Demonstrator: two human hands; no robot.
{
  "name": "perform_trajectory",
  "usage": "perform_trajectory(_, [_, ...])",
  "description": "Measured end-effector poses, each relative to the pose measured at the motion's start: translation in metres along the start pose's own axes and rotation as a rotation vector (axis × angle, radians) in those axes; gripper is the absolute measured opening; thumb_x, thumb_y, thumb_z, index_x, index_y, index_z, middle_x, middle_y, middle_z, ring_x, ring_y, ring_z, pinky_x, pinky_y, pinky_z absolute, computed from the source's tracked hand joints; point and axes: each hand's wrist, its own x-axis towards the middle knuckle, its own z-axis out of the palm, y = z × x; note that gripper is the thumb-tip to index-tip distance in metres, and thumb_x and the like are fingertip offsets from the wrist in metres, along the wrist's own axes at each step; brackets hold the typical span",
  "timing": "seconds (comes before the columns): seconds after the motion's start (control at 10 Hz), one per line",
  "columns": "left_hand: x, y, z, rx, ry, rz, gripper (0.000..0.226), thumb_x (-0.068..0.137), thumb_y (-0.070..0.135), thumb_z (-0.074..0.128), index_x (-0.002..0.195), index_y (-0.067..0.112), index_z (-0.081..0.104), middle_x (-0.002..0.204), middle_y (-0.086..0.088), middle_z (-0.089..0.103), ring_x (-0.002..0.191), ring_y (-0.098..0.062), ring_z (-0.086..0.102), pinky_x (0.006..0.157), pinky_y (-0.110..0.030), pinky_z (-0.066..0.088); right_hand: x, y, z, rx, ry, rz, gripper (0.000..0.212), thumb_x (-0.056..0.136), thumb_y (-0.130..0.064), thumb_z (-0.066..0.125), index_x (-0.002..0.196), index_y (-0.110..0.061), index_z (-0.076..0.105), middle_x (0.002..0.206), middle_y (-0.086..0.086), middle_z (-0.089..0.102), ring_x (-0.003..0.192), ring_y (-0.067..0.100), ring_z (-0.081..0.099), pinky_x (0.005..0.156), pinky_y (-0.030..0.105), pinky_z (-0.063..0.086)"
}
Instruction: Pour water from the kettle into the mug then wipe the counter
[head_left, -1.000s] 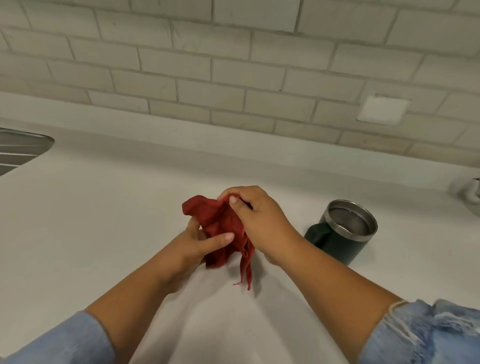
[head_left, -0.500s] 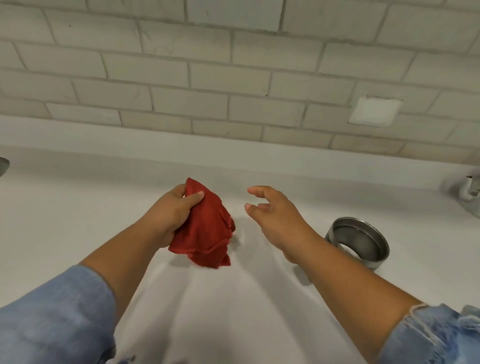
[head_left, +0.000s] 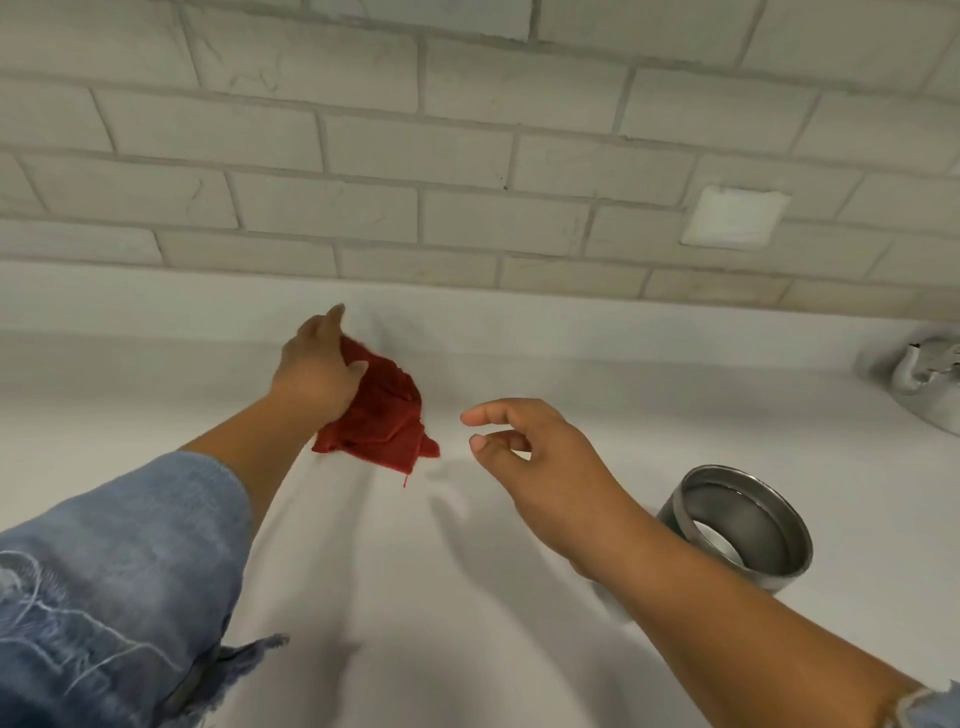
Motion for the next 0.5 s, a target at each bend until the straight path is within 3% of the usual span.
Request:
perform_trajectory(0.1, [-0.010,-0.007,0.025,0.199,-0.267,0.172,0.057,0.094,0.038,0.046,0.147,0.026,0.029,0.157,-0.003,0.025,0.143,-0.027,0.022,0.114,-0.046,0.024,0.001,-0.001,0.001,-0.021,0.005,-0.012,0.016,0.092,-0.032,0.055,0.102,-0.039,0.063,0.115,-0.025,0.050,0.101,-0.014,0.050,0.071,-0.001,0.038])
perform_trajectory(0.2, [-0.025,-0.014,0.041,0.452,-0.505,0.124,0.062,0.095,0.054,0.029,0.150,0.035,0.008,0.161,0.006,-0.001,0.148,-0.025,0.003,0.114,-0.054,0.013,-0.002,-0.002,0.000,-0.032,0.006,-0.031,0.015,0.092,-0.031,0.055,0.101,-0.037,0.065,0.115,-0.024,0.051,0.101,-0.014,0.050,0.072,-0.001,0.038])
perform_trajectory(0.3, [-0.032,-0.010,0.033,0.375,-0.428,0.101,0.063,0.095,0.054,0.029,0.150,0.034,0.006,0.161,0.007,-0.001,0.148,-0.023,0.000,0.115,-0.055,0.009,-0.008,-0.005,-0.005,-0.051,0.027,-0.045,0.015,0.092,-0.030,0.054,0.101,-0.036,0.065,0.115,-0.023,0.051,0.102,-0.011,0.051,0.073,0.003,0.040])
perform_trajectory(0.4, [-0.044,0.005,0.016,0.238,-0.381,0.112,0.064,0.095,0.049,0.035,0.151,0.028,0.012,0.161,0.004,0.007,0.148,-0.023,0.004,0.118,-0.050,0.014,-0.019,-0.011,-0.015,-0.048,0.057,-0.070,0.014,0.092,-0.028,0.055,0.097,-0.037,0.064,0.113,-0.021,0.053,0.097,-0.016,0.050,0.070,-0.002,0.037])
perform_trajectory(0.5, [-0.062,0.023,0.001,0.173,-0.342,0.153,0.062,0.096,0.045,0.038,0.150,0.022,0.019,0.160,0.000,0.015,0.148,-0.023,0.007,0.119,-0.045,0.015,-0.033,-0.020,-0.029,0.011,0.123,-0.090,0.015,0.092,-0.026,0.055,0.092,-0.038,0.065,0.104,-0.019,0.054,0.082,-0.019,0.050,0.060,-0.001,0.037])
